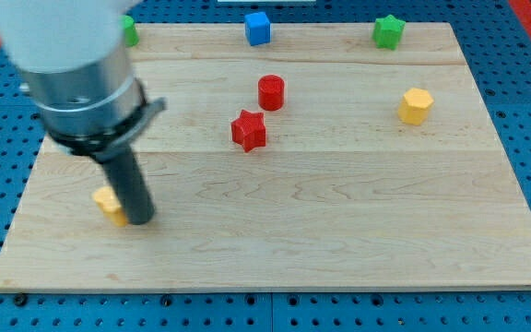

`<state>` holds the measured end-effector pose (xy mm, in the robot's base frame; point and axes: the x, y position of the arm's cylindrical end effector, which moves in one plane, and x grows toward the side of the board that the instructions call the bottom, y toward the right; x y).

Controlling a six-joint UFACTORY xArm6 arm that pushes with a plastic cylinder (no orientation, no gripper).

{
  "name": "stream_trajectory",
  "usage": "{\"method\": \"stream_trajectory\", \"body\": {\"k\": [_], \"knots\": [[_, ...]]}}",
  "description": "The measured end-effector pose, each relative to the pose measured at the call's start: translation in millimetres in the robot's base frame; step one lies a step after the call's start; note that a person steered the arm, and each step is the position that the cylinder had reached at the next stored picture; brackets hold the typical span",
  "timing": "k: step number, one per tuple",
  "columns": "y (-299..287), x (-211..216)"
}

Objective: Point your arm at the red circle

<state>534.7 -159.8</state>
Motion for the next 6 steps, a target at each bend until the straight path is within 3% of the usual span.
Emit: {"method": "stream_trajectory", "body": {"k": [1, 2, 3, 6], "knots": [[-4.8, -28.8], [-36.5, -31.1], [-26.2, -59.9], [66.8, -117.5]]}}
